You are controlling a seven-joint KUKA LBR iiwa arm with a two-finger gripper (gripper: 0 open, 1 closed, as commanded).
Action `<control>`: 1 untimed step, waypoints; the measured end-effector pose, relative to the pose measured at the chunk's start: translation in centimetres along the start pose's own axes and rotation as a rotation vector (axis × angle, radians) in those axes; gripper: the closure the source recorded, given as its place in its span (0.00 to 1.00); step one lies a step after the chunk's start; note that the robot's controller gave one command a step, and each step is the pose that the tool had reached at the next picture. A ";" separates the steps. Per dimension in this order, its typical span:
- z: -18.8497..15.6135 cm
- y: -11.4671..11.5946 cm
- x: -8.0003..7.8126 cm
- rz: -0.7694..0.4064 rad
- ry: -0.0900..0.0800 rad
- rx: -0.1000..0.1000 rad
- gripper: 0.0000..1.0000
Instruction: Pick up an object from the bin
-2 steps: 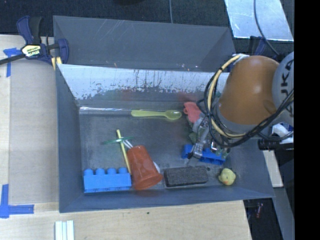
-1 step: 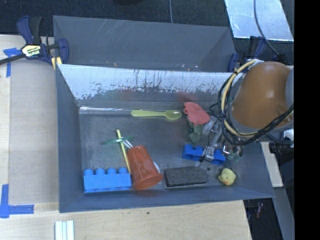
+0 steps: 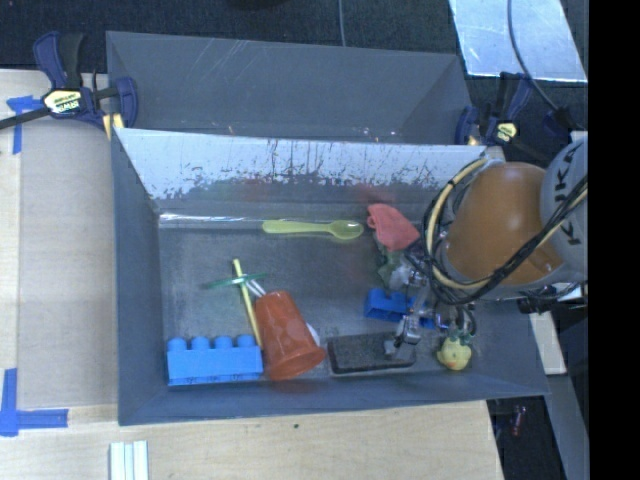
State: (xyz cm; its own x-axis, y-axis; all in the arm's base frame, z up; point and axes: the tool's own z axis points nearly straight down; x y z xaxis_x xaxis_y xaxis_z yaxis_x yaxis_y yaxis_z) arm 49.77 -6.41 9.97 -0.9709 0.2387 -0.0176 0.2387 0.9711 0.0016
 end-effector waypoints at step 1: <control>0.7 -0.1 0.1 -0.017 0.005 0.000 1.00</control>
Offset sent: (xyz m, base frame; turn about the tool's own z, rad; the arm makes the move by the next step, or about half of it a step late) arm 0.0000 0.0000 0.0000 0.0000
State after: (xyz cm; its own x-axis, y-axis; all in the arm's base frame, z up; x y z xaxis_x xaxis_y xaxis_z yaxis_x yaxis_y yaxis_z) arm 49.63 -6.47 9.30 -0.9750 0.2220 -0.0126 0.2220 0.9750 0.0012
